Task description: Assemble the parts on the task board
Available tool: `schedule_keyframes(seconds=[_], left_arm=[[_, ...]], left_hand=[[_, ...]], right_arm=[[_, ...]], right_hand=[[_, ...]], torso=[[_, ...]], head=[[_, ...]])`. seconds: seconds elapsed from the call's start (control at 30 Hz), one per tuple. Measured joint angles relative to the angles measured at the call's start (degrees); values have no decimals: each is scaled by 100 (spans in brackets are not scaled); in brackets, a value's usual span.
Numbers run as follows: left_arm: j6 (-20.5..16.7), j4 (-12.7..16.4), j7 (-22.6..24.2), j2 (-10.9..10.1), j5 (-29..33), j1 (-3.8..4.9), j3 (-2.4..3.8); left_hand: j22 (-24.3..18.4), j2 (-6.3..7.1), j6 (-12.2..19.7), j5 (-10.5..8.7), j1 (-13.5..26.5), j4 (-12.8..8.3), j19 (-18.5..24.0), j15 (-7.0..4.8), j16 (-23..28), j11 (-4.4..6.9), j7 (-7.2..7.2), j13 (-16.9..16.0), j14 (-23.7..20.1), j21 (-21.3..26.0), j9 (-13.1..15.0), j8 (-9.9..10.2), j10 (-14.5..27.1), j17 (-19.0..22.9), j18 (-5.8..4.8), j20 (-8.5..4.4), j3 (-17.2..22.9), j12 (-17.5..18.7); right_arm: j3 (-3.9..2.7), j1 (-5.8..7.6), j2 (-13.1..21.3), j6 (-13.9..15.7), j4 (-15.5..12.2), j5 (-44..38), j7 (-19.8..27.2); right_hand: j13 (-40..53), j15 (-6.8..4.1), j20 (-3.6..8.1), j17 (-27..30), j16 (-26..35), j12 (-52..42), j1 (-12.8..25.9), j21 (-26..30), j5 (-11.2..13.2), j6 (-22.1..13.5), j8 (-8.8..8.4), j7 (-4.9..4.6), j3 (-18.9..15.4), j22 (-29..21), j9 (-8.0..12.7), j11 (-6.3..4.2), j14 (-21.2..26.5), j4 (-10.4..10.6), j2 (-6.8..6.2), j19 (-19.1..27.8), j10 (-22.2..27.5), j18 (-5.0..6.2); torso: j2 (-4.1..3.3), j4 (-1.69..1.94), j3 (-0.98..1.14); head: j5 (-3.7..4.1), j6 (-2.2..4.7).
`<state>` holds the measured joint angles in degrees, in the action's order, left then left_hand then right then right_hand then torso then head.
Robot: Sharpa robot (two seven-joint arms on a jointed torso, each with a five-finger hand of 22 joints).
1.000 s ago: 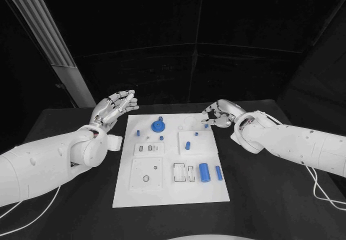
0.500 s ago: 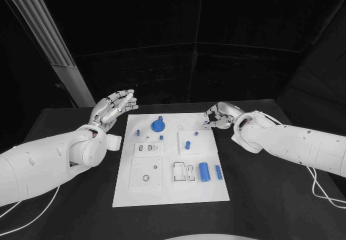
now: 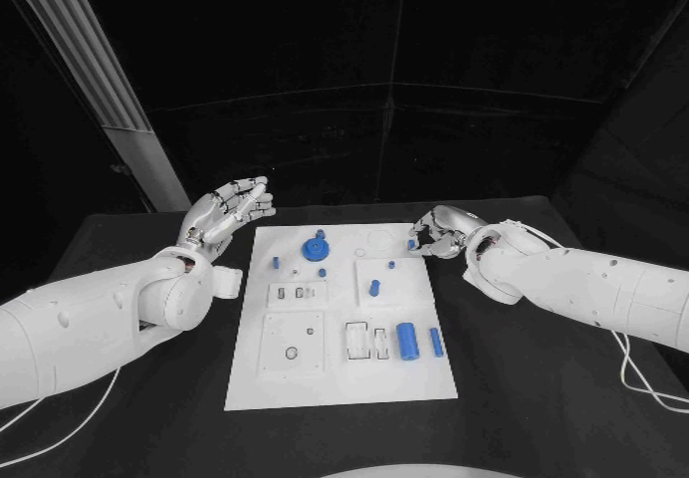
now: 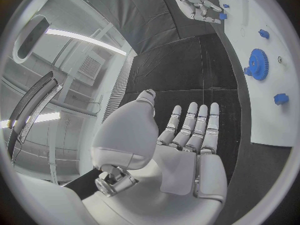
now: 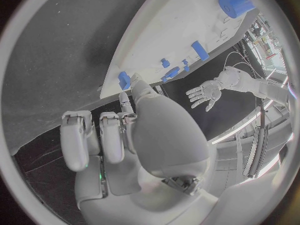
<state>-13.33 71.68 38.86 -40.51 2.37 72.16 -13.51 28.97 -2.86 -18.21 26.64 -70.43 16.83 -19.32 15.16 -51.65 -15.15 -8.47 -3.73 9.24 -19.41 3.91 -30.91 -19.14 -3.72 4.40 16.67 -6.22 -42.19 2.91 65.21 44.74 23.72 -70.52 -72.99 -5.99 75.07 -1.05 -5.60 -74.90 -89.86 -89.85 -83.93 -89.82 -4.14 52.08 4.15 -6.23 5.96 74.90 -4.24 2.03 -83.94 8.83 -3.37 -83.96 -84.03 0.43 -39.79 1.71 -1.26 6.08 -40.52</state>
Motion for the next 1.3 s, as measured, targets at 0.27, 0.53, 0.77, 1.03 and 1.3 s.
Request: schedule_keyframes(seconds=[0.27,0.53,0.77,1.03,1.3], left_arm=[[0,8,0,-14,0,0,0],[0,18,0,-20,0,0,0],[0,22,0,-26,0,0,0],[0,25,0,-29,0,0,0],[0,27,0,-31,0,0,0]], left_hand=[[1,0,0,0,0,0,0,0,0,0,0,0,0,0,0,0,0,0,0,0,0,0],[1,0,0,0,0,0,0,-21,0,0,0,0,-21,0,0,0,0,0,0,0,0,0],[1,0,0,0,0,0,0,-21,0,0,0,0,-21,0,0,-28,0,0,0,0,0,0],[2,0,0,0,0,0,0,-21,0,0,0,0,-21,0,0,-28,0,0,0,0,0,0],[2,0,0,0,0,-16,0,-21,0,0,0,0,-21,0,0,-28,0,0,0,0,-16,0]], right_arm=[[0,-16,-75,-101,75,-60,-141],[-1,-19,-119,-181,121,-115,-225],[-2,-19,-146,-222,146,-160,-264],[-2,-19,-169,-230,155,-186,-285],[-2,-20,-172,-224,151,-195,-289]], right_hand=[[0,-5,32,0,0,0,-71,0,0,42,0,42,33,0,-6,-41,-5,-33,71,-8,0,0],[2,-41,59,0,0,0,-150,0,-245,51,0,51,94,0,-5,-82,0,-93,75,-21,0,0],[-1,-61,79,0,0,0,-149,0,-245,123,23,122,94,0,-15,-83,-20,-93,75,-1,1,0],[-2,-81,79,0,0,0,-148,0,-245,241,46,148,94,0,-29,-123,1,-93,123,-1,-1,0],[-2,-81,105,0,0,0,-116,0,-218,249,46,140,94,0,-29,-123,1,-93,155,-17,-1,0]], torso=[[0,-1,0],[0,-3,1],[0,-7,0],[3,-7,-1],[3,-7,-1]], head=[[-13,-22],[-26,-53],[-30,-68],[-31,-89],[-31,-105]])
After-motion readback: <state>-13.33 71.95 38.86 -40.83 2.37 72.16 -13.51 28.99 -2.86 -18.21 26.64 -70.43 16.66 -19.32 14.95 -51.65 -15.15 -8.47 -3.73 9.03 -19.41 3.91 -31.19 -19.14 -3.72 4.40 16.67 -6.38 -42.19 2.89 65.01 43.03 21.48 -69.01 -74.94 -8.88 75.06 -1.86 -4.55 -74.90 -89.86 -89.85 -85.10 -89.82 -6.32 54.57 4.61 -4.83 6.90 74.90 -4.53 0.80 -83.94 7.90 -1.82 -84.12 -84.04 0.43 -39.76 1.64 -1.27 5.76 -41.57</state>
